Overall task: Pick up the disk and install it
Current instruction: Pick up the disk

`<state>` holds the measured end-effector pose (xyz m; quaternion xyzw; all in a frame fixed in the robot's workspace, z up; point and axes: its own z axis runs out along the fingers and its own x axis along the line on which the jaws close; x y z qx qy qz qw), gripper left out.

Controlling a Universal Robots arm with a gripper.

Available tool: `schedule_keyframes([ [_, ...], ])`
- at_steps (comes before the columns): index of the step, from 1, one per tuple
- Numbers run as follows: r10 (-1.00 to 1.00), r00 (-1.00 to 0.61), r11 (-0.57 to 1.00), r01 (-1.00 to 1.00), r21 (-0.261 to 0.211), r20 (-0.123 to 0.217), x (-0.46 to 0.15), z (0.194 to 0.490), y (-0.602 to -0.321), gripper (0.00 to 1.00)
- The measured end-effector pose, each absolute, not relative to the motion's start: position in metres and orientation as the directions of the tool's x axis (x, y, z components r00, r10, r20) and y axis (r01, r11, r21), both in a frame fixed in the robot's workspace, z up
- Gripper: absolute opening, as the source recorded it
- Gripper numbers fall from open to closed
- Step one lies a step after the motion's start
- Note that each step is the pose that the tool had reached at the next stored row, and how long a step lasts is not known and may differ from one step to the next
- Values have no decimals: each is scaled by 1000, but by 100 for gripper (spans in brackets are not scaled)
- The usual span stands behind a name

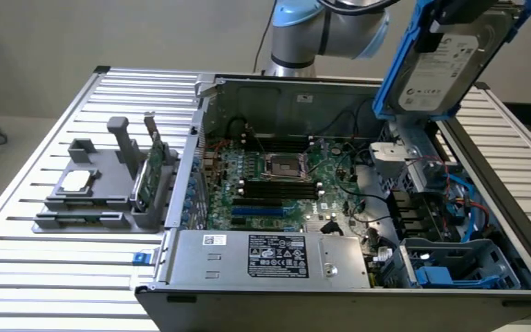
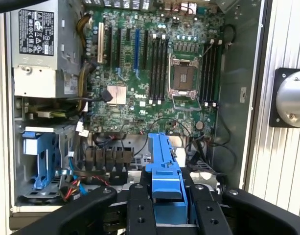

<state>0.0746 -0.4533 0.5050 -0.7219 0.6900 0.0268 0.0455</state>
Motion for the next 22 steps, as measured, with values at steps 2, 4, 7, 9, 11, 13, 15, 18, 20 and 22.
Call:
schedule_keyframes([
  [2, -994, 46, -44, -999, -29, -101, 76, 505, -461, 33],
  [4, -994, 46, -44, -999, -29, -101, 78, 505, -470, 33],
  [7, -994, 46, -44, -999, -29, -101, 80, 505, -482, 33],
  [9, -994, 47, -44, -999, -29, -101, 82, 505, -490, 33],
  [11, -994, 46, -44, -999, -29, -101, 83, 505, -499, 33],
  [13, -994, 46, -44, -999, -29, -101, 85, 505, -507, 33],
  [15, -994, 46, -44, -999, -29, -101, 86, 505, -516, 33],
  [18, -994, 46, -44, -999, -29, -101, 88, 505, -529, 33],
  [20, -994, 46, -44, -999, -29, -101, 89, 505, -537, 33],
  [22, -994, 46, -44, -999, -29, -101, 90, 504, -546, 33],
])
